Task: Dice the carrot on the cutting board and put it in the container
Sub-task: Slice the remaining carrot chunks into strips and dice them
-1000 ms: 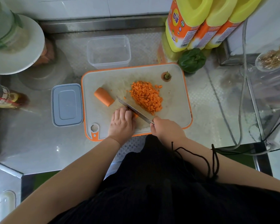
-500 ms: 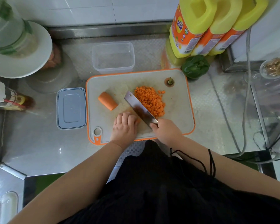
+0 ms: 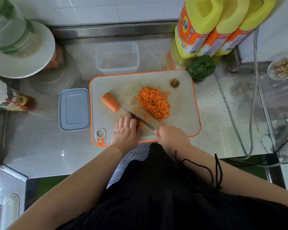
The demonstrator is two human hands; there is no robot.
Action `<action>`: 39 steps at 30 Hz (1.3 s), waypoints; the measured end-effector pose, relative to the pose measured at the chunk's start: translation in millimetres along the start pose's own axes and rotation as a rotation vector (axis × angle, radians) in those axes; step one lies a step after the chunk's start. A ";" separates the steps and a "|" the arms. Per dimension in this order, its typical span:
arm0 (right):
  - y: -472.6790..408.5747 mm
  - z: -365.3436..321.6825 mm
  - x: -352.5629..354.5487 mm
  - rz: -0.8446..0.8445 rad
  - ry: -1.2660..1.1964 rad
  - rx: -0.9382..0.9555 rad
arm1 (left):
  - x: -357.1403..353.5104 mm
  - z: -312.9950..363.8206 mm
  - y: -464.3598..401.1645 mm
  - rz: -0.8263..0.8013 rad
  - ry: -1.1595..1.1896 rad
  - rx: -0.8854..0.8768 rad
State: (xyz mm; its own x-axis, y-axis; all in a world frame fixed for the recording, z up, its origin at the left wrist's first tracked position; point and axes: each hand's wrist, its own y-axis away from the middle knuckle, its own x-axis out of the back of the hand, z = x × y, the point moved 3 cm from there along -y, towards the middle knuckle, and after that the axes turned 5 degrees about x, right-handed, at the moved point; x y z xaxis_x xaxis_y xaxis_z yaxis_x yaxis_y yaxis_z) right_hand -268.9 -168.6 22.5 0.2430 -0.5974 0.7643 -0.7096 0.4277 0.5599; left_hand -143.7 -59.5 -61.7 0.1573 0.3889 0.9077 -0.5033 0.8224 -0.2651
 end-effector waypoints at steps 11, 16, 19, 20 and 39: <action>-18.7 -7.2 -13.6 0.005 -0.030 -0.061 | -6.7 1.3 -1.1 0.049 0.045 -0.011; -22.4 5.7 -6.5 0.024 -0.152 -0.082 | -2.0 2.3 -2.8 0.062 -0.005 -0.028; -21.9 10.6 -4.9 0.032 -0.187 -0.090 | 3.1 4.1 -1.7 0.026 -0.025 0.027; -20.1 11.1 -4.8 0.041 -0.187 -0.089 | 4.3 3.7 -1.0 0.007 -0.014 0.041; -15.9 -13.2 -0.8 -0.087 0.004 -0.070 | -5.3 0.6 5.0 0.060 0.024 -0.032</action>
State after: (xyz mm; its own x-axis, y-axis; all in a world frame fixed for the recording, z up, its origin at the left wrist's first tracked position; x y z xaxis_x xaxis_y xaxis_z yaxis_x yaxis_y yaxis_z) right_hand -249.2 -166.0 17.2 0.3048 -0.6315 0.7130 -0.6380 0.4204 0.6451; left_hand -147.5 -57.7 -67.7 0.1483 0.4476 0.8819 -0.4849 0.8101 -0.3296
